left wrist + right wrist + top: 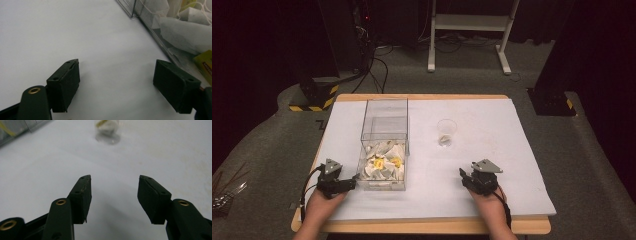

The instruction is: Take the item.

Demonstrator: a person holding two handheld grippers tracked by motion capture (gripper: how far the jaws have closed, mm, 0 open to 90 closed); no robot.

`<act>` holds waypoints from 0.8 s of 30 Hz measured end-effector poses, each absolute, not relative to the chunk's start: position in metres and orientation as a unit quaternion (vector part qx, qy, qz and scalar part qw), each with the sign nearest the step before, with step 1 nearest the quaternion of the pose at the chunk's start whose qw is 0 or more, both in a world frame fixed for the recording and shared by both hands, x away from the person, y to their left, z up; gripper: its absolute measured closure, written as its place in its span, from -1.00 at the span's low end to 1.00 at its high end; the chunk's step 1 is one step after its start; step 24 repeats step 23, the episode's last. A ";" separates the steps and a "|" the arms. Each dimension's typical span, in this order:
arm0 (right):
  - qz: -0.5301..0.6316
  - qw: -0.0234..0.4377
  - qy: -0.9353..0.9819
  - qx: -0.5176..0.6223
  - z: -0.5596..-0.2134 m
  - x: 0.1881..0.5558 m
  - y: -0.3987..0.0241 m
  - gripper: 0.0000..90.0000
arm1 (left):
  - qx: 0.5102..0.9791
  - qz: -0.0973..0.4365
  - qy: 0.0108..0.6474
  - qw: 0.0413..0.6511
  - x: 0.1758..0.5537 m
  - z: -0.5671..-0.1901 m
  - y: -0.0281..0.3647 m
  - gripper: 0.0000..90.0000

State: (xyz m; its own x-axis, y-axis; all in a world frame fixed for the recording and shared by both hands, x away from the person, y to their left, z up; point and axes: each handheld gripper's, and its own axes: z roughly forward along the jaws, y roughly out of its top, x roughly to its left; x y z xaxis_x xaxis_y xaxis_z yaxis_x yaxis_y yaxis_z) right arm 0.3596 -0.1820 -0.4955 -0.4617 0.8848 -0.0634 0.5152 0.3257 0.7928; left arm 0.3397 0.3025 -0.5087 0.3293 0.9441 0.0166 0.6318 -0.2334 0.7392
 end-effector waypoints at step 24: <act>0.334 0.215 0.782 0.481 -0.504 0.355 -0.200 -0.33 | 0.746 0.241 0.528 0.326 0.340 -0.509 0.302 -0.52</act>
